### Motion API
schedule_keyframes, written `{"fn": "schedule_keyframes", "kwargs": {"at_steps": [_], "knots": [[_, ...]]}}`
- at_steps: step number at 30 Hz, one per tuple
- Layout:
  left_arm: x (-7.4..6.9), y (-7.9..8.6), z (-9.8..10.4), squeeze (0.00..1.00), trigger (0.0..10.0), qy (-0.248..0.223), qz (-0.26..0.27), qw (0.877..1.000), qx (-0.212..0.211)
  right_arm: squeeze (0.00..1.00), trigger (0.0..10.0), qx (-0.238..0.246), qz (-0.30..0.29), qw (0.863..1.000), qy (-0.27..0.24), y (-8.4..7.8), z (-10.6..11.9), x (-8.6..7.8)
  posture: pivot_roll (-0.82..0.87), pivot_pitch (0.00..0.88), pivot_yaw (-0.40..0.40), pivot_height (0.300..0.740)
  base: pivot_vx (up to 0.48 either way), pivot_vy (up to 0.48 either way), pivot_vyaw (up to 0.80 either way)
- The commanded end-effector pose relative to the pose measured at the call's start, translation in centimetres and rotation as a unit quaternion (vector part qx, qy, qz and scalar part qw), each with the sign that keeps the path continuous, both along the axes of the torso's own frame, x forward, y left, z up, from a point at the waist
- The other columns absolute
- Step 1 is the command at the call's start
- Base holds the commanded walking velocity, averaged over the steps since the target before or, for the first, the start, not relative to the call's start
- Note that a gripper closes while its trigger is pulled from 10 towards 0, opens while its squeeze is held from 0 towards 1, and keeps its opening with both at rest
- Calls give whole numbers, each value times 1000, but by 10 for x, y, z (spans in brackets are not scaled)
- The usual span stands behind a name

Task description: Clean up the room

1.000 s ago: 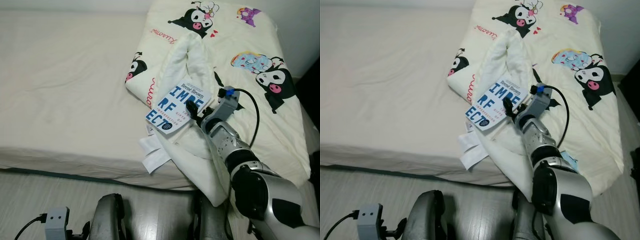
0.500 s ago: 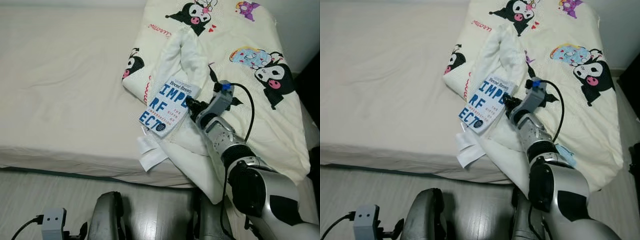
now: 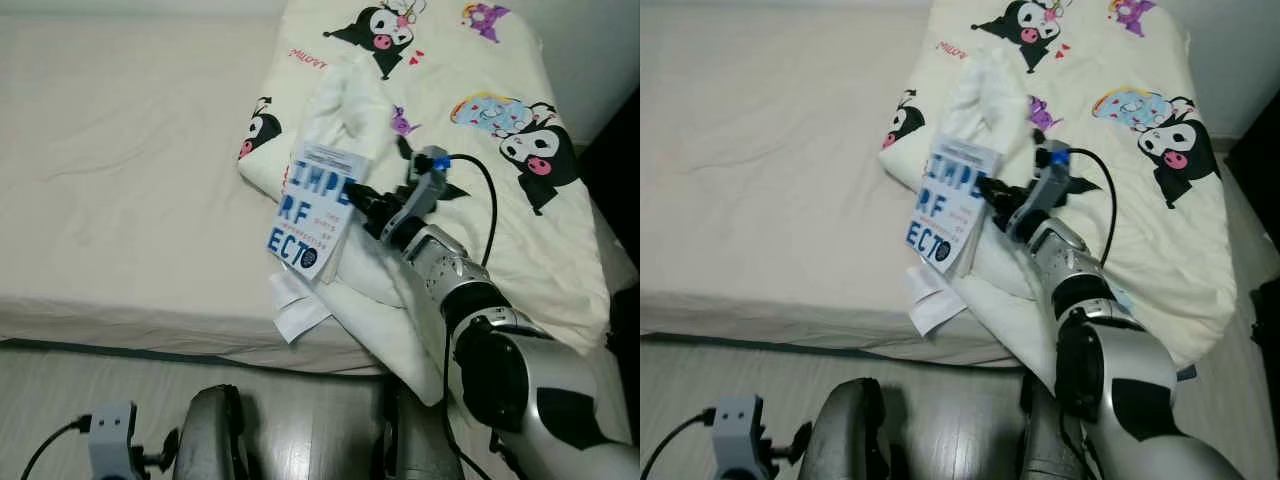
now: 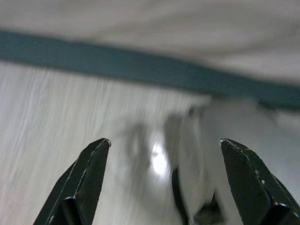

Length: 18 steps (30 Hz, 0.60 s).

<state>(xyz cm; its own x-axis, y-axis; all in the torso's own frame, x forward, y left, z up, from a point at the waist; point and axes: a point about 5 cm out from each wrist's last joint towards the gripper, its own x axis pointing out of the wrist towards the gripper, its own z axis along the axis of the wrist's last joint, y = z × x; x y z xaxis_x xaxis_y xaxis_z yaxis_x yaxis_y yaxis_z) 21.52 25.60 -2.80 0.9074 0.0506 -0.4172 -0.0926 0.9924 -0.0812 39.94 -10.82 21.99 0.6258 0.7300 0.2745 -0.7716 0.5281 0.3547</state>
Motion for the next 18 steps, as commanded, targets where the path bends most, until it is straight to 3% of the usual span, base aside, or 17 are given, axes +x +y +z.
{"fn": "schedule_keyframes", "kwargs": {"at_steps": [1, 2, 3, 4, 7, 8, 11, 12, 13, 14, 15, 16, 18], "knots": [[7, 13, 9, 0, 10000, -20, 46, 999, -19, 0, 0, 22, 90, 995, -47, 4, 4, -11, 43, 255, 7, 561, 0, 0, 0], [7, 13, 9, 0, 10000, -20, 46, 999, -19, 0, 0, 22, 90, 995, -47, 4, 4, -11, 43, 255, 7, 561, 0, 0, 0], [25, 21, 27, 0, 10000, -65, 65, 995, -33, 0, 0, 17, 99, 994, -52, -3, -2, -16, 38, 250, 8, 561, 0, 0, 0], [25, 21, 27, 0, 10000, -65, 65, 995, -33, 0, 0, 17, 99, 994, -52, -3, -2, -16, 38, 250, 8, 561, 0, 0, 0], [66, 32, 76, 0, 10000, -180, 81, 975, -103, 0, 0, 5, 73, 997, -36, -24, -20, -22, 17, 231, 9, 561, 0, 0, 0], [66, 32, 76, 0, 10000, -180, 81, 975, -103, 0, 0, 5, 73, 997, -36, -24, -20, -22, 17, 231, 9, 561, 0, 0, 0], [88, 26, 109, 0, 10000, -262, 42, 942, -207, 0, 0, 5, 75, 997, -32, -31, -27, -26, 13, 225, 9, 561, 0, 0, 0], [88, 26, 109, 0, 10000, -262, 42, 942, -207, 0, 0, 5, 75, 997, -32, -31, -27, -26, 13, 225, 9, 561, 0, 0, 0], [91, 23, 114, 0, 10000, -275, 31, 933, -229, 0, 0, 5, 79, 996, -32, -32, -28, -27, 13, 225, 9, 561, 0, 0, 0], [92, 13, 123, 0, 10000, -296, -19, 912, -282, 0, 0, 2, 90, 995, -31, -30, -30, -29, 10, 219, 6, 561, 0, 0, 0], [92, 13, 123, 0, 10000, -296, -19, 912, -282, 0, 0, 2, 90, 995, -31, -30, -30, -29, 10, 219, 6, 561, 0, 0, 0], [91, -6, 134, 0, 10000, -318, -103, 875, -351, 0, 0, -2, 117, 993, -31, -28, -33, -34, 8, 219, 4, 561, 0, 0, 0], [91, -6, 134, 0, 10000, -318, -103, 875, -351, 0, 0, -2, 117, 993, -31, -28, -33, -34, 8, 219, 4, 561, 0, 0, 0]]}}
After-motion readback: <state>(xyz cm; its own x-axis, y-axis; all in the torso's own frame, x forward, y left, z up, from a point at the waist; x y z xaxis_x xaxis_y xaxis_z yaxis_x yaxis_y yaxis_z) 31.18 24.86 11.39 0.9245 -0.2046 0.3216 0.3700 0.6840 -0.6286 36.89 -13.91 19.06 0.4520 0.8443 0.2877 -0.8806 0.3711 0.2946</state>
